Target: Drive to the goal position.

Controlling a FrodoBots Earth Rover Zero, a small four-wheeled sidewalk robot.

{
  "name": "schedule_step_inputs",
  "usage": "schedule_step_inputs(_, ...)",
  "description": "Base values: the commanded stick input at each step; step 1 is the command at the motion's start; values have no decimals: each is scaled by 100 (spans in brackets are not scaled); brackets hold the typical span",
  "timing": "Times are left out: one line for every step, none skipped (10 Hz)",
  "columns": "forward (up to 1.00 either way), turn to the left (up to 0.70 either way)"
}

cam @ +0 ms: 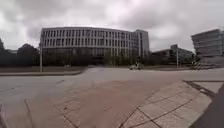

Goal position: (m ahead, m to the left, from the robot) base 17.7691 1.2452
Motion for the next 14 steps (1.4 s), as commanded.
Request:
schedule_step_inputs(85, 0)
schedule_step_inputs(85, 0)
schedule_step_inputs(85, 0)
schedule_step_inputs(85, 0)
schedule_step_inputs(85, 0)
schedule_step_inputs(85, 0)
schedule_step_inputs(85, 0)
schedule_step_inputs(85, 0)
schedule_step_inputs(85, 0)
schedule_step_inputs(89, 0)
schedule_step_inputs(97, 0)
schedule_step_inputs(100, 0)
schedule_step_inputs(100, 0)
schedule_step_inputs(100, 0)
